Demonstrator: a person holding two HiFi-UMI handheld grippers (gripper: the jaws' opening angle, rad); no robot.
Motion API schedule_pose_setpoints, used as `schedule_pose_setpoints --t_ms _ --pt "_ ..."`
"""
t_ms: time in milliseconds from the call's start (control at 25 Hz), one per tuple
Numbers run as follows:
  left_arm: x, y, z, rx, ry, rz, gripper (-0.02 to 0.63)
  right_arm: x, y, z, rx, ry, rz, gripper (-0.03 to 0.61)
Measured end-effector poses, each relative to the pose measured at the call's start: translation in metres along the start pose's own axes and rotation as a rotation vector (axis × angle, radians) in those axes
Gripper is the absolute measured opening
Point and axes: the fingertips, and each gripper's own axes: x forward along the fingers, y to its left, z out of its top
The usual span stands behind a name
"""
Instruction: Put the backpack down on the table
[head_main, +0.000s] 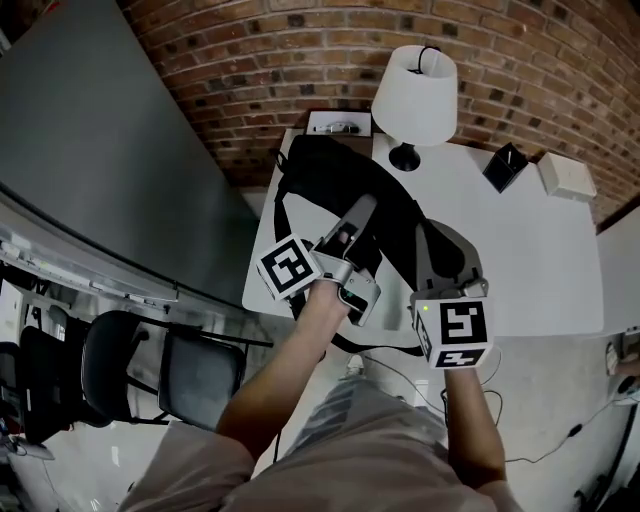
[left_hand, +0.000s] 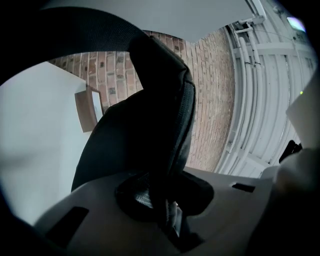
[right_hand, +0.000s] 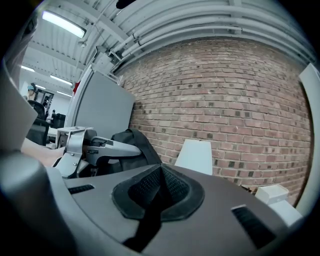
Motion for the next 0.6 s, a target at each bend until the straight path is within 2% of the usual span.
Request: schedule_pose_setpoints --t_ms 320,600 --pt "0.015 0.045 0.019 -0.056 0.042 0.005 0.049 0.036 0.002 -0.023 0.009 0.055 -0.04 0.002" --pt "0.024 0.087 0.022 -0.091 0.063 0.035 0.049 0.06 0.003 -0.041 0.035 0.089 -0.042 0.001"
